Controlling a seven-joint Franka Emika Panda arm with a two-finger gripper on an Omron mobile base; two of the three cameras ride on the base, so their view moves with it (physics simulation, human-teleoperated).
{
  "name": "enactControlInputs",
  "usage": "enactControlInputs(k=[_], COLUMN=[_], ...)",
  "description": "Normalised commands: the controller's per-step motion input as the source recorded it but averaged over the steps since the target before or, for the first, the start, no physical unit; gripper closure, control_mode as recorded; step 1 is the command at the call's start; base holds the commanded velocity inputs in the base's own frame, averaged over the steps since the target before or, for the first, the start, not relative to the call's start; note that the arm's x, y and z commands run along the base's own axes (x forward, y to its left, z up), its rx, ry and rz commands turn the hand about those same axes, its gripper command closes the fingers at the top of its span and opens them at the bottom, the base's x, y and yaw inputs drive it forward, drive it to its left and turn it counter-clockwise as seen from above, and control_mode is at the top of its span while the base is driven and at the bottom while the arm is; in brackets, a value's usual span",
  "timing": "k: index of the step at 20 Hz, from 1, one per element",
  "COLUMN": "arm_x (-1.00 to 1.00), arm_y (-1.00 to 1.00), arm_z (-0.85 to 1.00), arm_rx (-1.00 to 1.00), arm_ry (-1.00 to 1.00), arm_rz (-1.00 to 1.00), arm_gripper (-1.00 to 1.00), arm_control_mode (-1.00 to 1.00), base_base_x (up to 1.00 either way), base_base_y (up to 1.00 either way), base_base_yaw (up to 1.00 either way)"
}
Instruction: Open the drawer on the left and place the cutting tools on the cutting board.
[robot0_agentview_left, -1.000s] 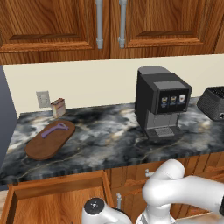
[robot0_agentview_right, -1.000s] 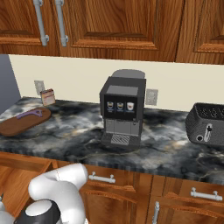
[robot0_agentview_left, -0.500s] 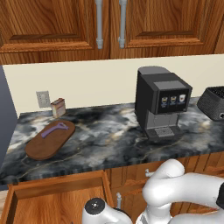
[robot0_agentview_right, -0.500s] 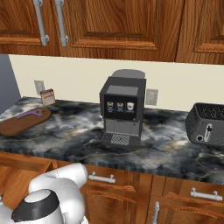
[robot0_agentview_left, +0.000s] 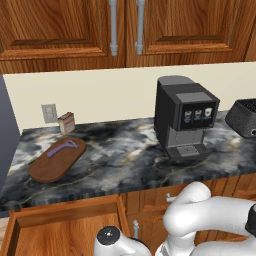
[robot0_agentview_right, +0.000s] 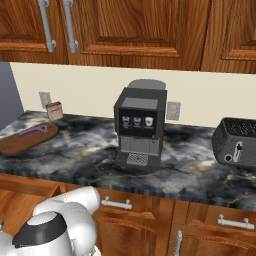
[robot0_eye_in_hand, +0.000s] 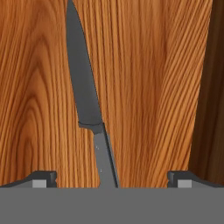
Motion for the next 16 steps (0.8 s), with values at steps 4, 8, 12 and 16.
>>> enactControlInputs(k=[4, 8, 12, 16], arm_x=[0.00, 0.00, 0.00, 0.00], arm_y=[0.00, 0.00, 0.00, 0.00], arm_z=[0.00, 0.00, 0.00, 0.00], arm_rx=[0.00, 0.00, 0.00, 0.00], arm_ry=[0.00, 0.00, 0.00, 0.00], arm_rz=[0.00, 0.00, 0.00, 0.00], arm_gripper=[-1.00, -1.00, -1.00, -1.00], arm_control_mode=[-1.00, -1.00, -1.00, -1.00], base_base_x=[0.00, 0.00, 0.00, 0.00], base_base_y=[0.00, 0.00, 0.00, 0.00], base_base_yaw=[0.00, 0.00, 0.00, 0.00])
